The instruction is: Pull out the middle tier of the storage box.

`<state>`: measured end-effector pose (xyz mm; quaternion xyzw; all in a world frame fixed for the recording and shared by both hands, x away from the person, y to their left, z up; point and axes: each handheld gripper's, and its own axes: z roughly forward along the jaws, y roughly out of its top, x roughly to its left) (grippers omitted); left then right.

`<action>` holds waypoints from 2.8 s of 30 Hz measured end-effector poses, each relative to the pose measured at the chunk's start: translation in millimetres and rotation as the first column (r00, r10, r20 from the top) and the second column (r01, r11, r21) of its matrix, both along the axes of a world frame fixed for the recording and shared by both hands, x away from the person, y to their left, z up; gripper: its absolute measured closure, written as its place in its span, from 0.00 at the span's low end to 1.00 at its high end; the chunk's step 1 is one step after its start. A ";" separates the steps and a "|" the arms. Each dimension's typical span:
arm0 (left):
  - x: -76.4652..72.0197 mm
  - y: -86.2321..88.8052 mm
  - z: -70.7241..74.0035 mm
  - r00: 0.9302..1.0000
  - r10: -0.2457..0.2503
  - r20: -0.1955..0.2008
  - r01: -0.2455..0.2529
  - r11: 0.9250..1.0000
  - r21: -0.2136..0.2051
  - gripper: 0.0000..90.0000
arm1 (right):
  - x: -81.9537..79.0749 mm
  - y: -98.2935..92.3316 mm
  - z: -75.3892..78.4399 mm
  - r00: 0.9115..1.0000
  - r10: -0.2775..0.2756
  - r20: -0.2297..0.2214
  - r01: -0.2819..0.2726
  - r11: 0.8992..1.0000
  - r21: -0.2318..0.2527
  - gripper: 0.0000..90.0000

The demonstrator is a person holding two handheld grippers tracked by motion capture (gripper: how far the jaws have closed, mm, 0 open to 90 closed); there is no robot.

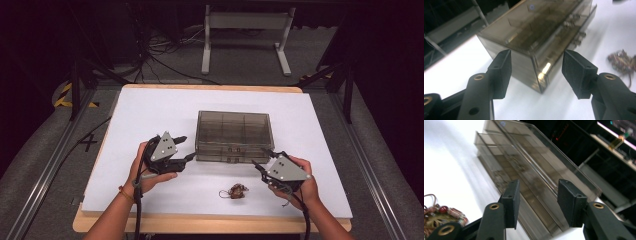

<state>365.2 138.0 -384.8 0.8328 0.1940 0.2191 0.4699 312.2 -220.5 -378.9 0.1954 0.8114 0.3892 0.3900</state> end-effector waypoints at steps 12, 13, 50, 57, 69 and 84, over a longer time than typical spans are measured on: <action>11.4 -15.3 -48.5 0.989 -0.040 -0.143 0.045 0.998 0.035 0.54 | 13.9 -52.8 -27.5 0.981 -0.069 -0.179 0.097 0.984 0.147 0.52; 12.9 -16.5 -50.2 0.989 -0.041 -0.146 0.047 0.998 0.040 0.54 | 15.7 -53.9 -30.4 0.979 -0.066 -0.195 0.097 0.984 0.151 0.52; 13.1 -20.2 -53.1 0.988 -0.063 -0.143 0.072 0.995 0.064 0.66 | 23.5 -49.6 -44.4 0.957 0.011 -0.290 0.033 0.989 0.147 0.75; 13.0 -17.2 -52.4 0.988 -0.065 -0.142 0.075 0.995 0.067 0.75 | 24.2 -52.6 -43.9 0.956 0.019 -0.294 0.029 0.987 0.158 0.83; 13.5 -13.3 -52.1 0.987 -0.056 -0.151 0.065 0.997 0.051 0.93 | 23.7 -56.3 -42.8 0.956 0.029 -0.293 0.016 0.989 0.150 0.92; 12.6 -11.6 -51.7 0.985 -0.074 -0.155 0.083 0.995 0.055 0.93 | 23.0 -56.7 -42.6 0.954 0.037 -0.297 0.009 0.989 0.151 0.92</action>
